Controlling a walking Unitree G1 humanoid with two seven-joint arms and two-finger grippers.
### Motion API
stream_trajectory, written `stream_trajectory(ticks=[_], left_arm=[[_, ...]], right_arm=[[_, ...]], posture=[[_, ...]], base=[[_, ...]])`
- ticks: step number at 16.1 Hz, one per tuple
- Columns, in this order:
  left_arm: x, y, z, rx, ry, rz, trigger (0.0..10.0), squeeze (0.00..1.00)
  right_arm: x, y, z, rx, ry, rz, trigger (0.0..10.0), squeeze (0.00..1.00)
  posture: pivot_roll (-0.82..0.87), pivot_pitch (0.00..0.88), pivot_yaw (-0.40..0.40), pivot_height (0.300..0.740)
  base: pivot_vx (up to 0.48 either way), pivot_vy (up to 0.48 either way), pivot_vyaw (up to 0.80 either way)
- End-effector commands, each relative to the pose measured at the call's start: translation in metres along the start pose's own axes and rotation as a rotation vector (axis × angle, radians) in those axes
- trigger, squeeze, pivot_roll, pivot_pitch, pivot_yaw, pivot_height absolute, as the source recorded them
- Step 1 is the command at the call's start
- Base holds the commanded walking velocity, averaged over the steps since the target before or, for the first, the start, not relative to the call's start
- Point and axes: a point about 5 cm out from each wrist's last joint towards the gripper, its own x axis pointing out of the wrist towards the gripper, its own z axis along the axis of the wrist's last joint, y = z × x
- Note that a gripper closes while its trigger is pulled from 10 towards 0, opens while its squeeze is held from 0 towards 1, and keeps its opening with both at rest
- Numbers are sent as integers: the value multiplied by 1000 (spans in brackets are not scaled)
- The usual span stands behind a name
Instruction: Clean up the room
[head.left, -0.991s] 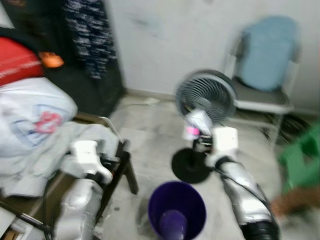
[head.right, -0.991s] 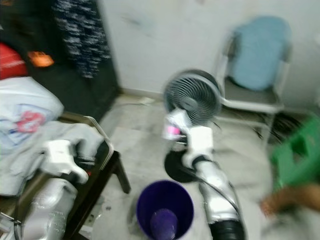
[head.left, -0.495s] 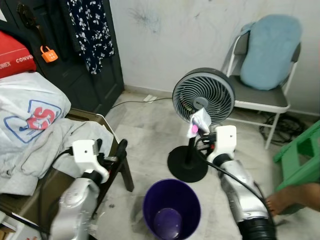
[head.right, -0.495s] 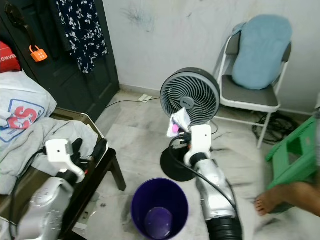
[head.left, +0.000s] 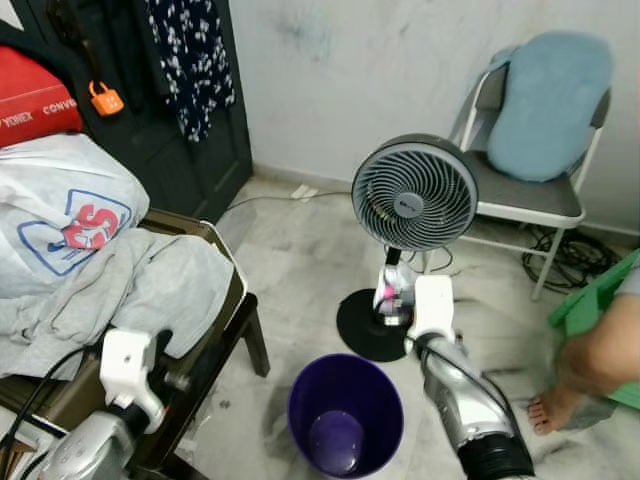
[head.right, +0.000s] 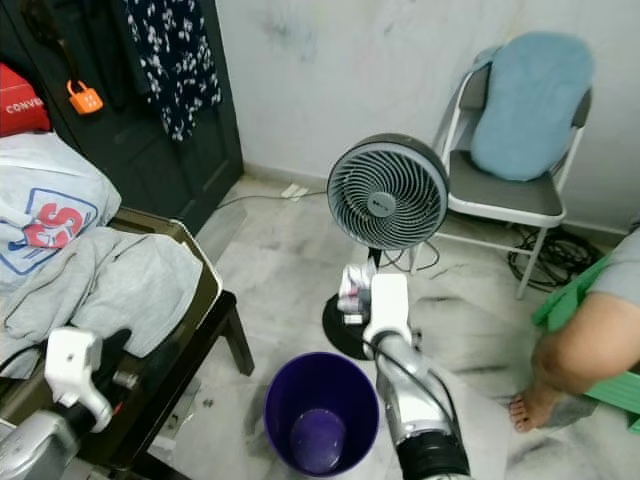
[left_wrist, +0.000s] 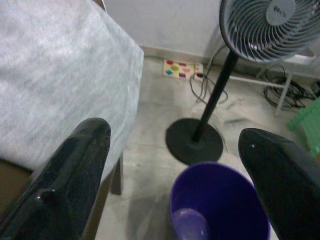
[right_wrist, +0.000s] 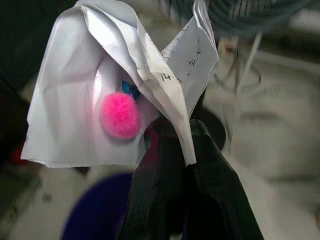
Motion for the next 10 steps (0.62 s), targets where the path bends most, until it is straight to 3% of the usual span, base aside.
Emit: stream_trajectory(ticks=[1, 2, 4, 5, 10], left_arm=[[-2, -3, 5, 10, -2, -34, 10000, 0], [-9, -9, 5, 8, 22, -89, 10000, 0], [-17, -18, 6, -5, 47, -164, 10000, 0], [-22, -22, 5, 27, 84, -216, 10000, 0], [-23, -22, 8, 56, 105, -227, 10000, 0]], right_arm=[[2, -2, -3, -4, 33, -31, 10000, 0], [3, -6, -15, -6, 102, -79, 10000, 0], [4, -3, -21, 14, 125, -85, 10000, 0], [5, 1, -26, 6, 143, -80, 10000, 0], [8, 5, -43, 2, 231, -95, 10000, 0]], posture=[[-30, 130, 26, 740], [-14, 160, 40, 740], [-3, 180, 48, 740], [8, 201, 56, 740], [26, 226, 75, 740]], base=[[0, 0, 0], [0, 0, 0], [0, 0, 0], [0, 0, 0], [0, 0, 0]])
